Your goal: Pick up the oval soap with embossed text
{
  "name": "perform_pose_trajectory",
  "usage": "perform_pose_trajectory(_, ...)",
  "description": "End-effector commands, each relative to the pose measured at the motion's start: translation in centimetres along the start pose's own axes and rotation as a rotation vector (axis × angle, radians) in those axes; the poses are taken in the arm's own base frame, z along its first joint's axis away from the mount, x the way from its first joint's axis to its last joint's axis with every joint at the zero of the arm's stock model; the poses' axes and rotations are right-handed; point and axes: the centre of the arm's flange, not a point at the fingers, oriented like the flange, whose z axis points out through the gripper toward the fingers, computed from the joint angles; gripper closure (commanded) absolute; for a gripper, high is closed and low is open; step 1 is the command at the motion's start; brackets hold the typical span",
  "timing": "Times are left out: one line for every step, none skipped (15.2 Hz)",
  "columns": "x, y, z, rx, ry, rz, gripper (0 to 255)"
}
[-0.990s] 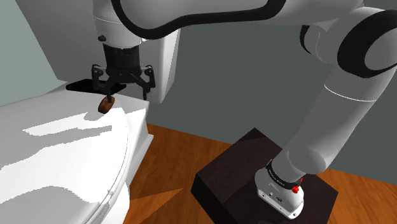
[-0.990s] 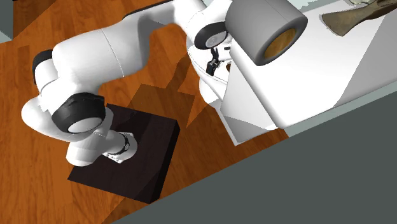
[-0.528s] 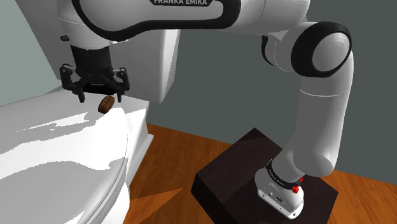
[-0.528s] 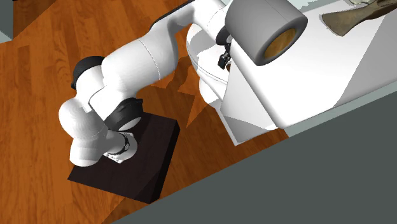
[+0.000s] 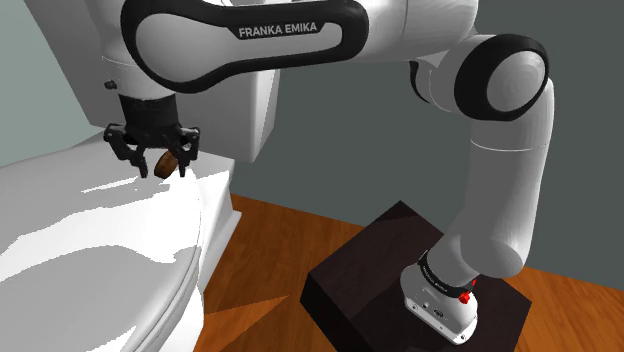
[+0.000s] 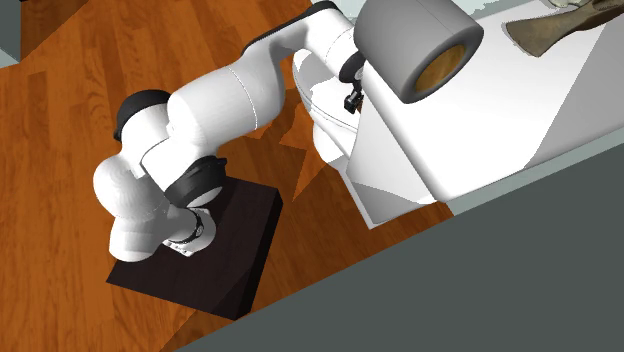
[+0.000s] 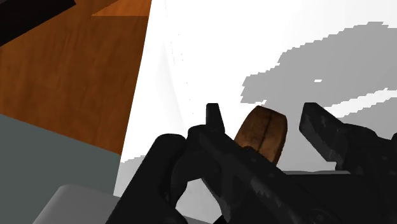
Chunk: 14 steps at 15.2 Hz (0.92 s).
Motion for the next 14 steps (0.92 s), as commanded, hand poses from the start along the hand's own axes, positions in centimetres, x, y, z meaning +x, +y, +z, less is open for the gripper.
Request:
perform_pose_trajectory(0.0,0.0,0.1,0.000,0.000,0.000,255)
perform_pose_trajectory(0.0,0.0,0.1,0.000,0.000,0.000,255)
perform_pose_trajectory(0.0,0.0,0.1,0.000,0.000,0.000,255)
perform_pose_trajectory(0.0,0.0,0.1,0.000,0.000,0.000,255)
perform_pose_trajectory(0.0,0.0,0.1,0.000,0.000,0.000,255)
perform_pose_trajectory(0.0,0.0,0.1,0.000,0.000,0.000,255)
perform_pose_trajectory(0.0,0.0,0.1,0.000,0.000,0.000,255)
perform_pose_trajectory(0.0,0.0,0.1,0.000,0.000,0.000,255)
perform_pose_trajectory(0.0,0.0,0.1,0.000,0.000,0.000,255)
perform_pose_trajectory(0.0,0.0,-0.4,0.000,0.000,0.000,255)
perform_pose_trajectory(-0.1,-0.1,-0.9,0.000,0.000,0.000,255)
perform_pose_trajectory(-0.1,-0.1,-1.4,0.000,0.000,0.000,255)
perform_pose_trajectory(-0.1,-0.2,-2.0,0.000,0.000,0.000,255)
perform_pose_trajectory(-0.1,-0.2,-2.5,0.000,0.000,0.000,255)
